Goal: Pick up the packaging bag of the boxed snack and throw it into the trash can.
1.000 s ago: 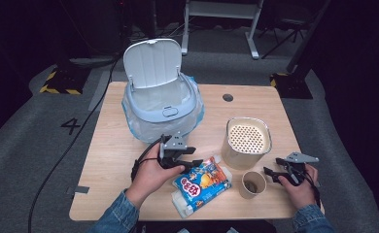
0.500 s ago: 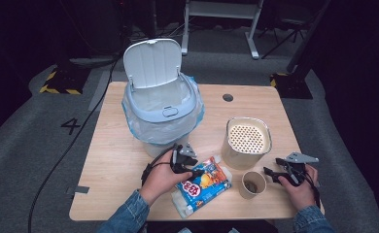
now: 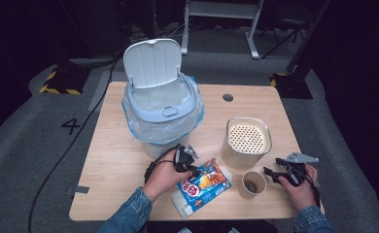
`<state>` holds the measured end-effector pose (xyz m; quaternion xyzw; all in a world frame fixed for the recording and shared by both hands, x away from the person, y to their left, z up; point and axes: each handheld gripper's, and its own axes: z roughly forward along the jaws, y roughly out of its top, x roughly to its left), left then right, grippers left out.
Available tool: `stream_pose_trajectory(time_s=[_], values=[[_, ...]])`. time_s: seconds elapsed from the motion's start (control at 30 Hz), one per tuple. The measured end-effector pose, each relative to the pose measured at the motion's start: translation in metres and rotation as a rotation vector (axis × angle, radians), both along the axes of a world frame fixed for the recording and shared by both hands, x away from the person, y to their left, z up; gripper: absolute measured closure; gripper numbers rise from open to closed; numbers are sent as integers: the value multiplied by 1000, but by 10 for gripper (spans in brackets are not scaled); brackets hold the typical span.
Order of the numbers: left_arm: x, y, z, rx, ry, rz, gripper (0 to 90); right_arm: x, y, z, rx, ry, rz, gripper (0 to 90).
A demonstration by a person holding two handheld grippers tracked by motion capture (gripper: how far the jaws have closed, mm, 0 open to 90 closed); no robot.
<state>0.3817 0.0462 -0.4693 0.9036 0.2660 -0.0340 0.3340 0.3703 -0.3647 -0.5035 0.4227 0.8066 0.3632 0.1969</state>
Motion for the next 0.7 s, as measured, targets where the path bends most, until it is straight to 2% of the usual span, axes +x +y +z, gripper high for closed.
stream_pose_trajectory(time_s=[0.03,0.07,0.13,0.23,0.3,0.37,0.4,0.43,0.47,0.5,0.57,0.6,0.7], values=[[0,1,3,-1,0,-12,866,0,0,0,0,0,0,287],[-2,1,7,-7,-20,-21,887,0,0,0,0,0,0,287],[-2,1,10,-14,-29,-30,891,0,0,0,0,0,0,287],[-6,3,20,-48,-48,-47,894,-1,0,0,0,-1,-6,292],[-9,5,27,-70,-68,-50,894,-1,1,0,1,-1,-11,297],[-13,10,37,-118,-105,-54,893,-1,1,0,2,-1,-12,296],[-13,10,37,-118,-105,-54,893,-1,1,0,2,-1,-12,296],[-15,14,44,-136,-126,-50,893,-1,1,0,1,-2,-12,297],[-15,14,44,-136,-126,-50,893,-1,1,0,1,-2,-12,297],[-16,17,48,-144,-143,-46,894,-2,1,0,1,-1,-14,299],[-17,24,56,-175,-165,-40,894,-2,1,0,1,-2,-16,299],[-17,24,56,-175,-165,-40,893,-2,1,0,1,-2,-16,299],[-18,32,65,-195,-198,-41,893,-2,1,0,2,-1,-15,299]])
